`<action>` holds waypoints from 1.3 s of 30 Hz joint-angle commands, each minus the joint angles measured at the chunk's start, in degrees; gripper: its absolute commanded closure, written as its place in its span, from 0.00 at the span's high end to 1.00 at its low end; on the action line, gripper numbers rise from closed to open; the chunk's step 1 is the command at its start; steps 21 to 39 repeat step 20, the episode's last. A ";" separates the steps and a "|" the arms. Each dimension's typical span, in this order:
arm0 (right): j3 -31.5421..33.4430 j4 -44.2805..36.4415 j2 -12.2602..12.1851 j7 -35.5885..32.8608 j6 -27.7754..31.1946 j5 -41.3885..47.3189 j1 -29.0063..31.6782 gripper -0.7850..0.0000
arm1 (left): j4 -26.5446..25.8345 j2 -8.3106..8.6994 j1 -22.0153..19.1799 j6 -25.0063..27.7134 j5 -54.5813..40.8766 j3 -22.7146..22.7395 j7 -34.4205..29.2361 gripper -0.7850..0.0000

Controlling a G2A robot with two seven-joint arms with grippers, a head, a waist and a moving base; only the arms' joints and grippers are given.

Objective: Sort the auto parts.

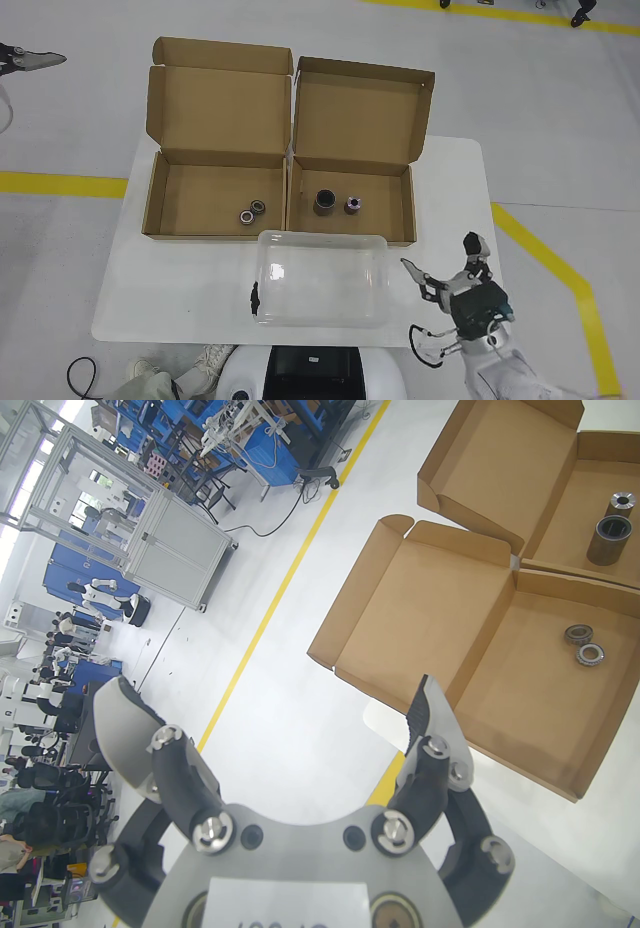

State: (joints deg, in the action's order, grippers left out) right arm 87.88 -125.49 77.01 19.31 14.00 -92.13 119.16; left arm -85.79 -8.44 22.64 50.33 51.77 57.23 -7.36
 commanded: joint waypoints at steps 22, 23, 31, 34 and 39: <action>0.68 -0.84 -0.15 2.87 -1.76 0.03 2.12 1.00 | 0.00 0.00 0.00 0.00 0.00 0.00 0.00 1.00; 0.68 -0.84 -0.15 2.87 -1.76 0.03 2.12 1.00 | 0.00 0.00 0.00 0.00 0.00 0.00 0.00 1.00; 0.68 -0.84 -0.15 2.87 -1.76 0.03 2.12 1.00 | 0.00 0.00 0.00 0.00 0.00 0.00 0.00 1.00; 0.68 -0.84 -0.15 2.87 -1.76 0.03 2.12 1.00 | 0.00 0.00 0.00 0.00 0.00 0.00 0.00 1.00; 0.68 -0.84 -0.15 2.87 -1.76 0.03 2.12 1.00 | 0.00 0.00 0.00 0.00 0.00 0.00 0.00 1.00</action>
